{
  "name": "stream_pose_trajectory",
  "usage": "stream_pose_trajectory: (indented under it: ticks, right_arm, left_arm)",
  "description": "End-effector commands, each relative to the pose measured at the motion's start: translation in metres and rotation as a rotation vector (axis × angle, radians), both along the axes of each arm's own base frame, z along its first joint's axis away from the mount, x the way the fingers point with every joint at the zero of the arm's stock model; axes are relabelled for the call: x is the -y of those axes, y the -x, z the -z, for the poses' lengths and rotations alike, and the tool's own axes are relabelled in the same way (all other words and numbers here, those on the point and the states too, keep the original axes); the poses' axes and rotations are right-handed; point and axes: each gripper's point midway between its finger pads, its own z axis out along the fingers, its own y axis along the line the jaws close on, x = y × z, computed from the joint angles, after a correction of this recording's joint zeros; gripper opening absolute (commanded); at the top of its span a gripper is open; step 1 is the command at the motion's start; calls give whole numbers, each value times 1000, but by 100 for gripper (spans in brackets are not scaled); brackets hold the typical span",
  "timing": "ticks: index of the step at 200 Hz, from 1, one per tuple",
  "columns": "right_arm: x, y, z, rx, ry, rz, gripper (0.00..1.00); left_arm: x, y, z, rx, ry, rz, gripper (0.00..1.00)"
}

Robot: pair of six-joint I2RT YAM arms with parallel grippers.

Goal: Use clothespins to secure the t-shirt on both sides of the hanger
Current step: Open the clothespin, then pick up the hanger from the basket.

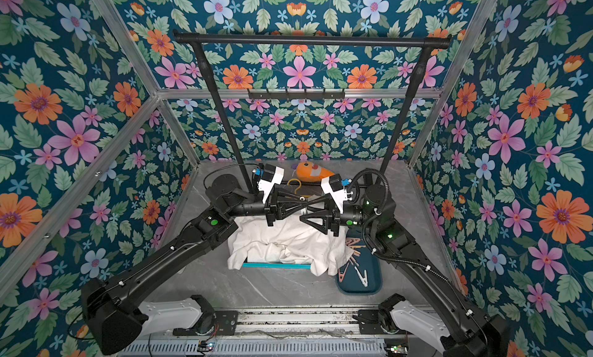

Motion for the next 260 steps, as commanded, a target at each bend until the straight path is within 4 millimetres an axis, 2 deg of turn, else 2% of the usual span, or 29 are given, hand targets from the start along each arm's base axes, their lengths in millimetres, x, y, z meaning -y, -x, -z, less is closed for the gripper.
stream_pose_trajectory:
  ticks: [1,36,58,76,93,122,141,154,175,187,190,195,207,229,260]
  right_arm:
    - [5,-9,0,22,11,79,61]
    - [16,-19,-4,4,26,197,78]
    - [29,-29,-8,-52,21,257,79]
    - [46,-49,2,-147,15,311,80]
    - [56,-73,27,-271,50,346,80]
    - [51,-112,82,-433,226,367,75]
    - [45,-134,111,-471,345,359,69]
    - [42,-150,131,-449,454,389,68]
    - [28,-163,160,-338,674,396,67]
    - [20,-169,170,-269,773,381,66]
    - [16,-173,182,-275,805,367,66]
    - [13,-176,189,-264,838,354,63]
    - [10,-185,196,-243,889,333,58]
    - [17,-208,213,-190,1007,353,48]
    - [19,-224,220,-112,1073,344,46]
  left_arm:
    - [-3,-13,3,54,-23,-92,0]
    - [-9,-34,13,91,-83,-185,0]
    - [-22,-60,23,68,-108,-245,0]
    - [-41,-88,33,41,-127,-316,0]
    - [-59,-107,39,26,-134,-353,0]
    - [-82,-128,46,-14,-130,-383,0]
    - [-94,-134,50,-48,-130,-375,0]
    - [-102,-137,55,-70,-129,-382,0]
    - [-113,-138,59,-84,-131,-401,0]
    - [-119,-139,62,-89,-132,-420,0]
    - [-120,-138,62,-88,-132,-420,0]
    - [-123,-138,62,-91,-132,-423,0]
    - [-128,-138,64,-95,-133,-439,0]
    - [-134,-136,65,-96,-137,-452,0]
    - [-136,-135,69,-99,-142,-457,0]
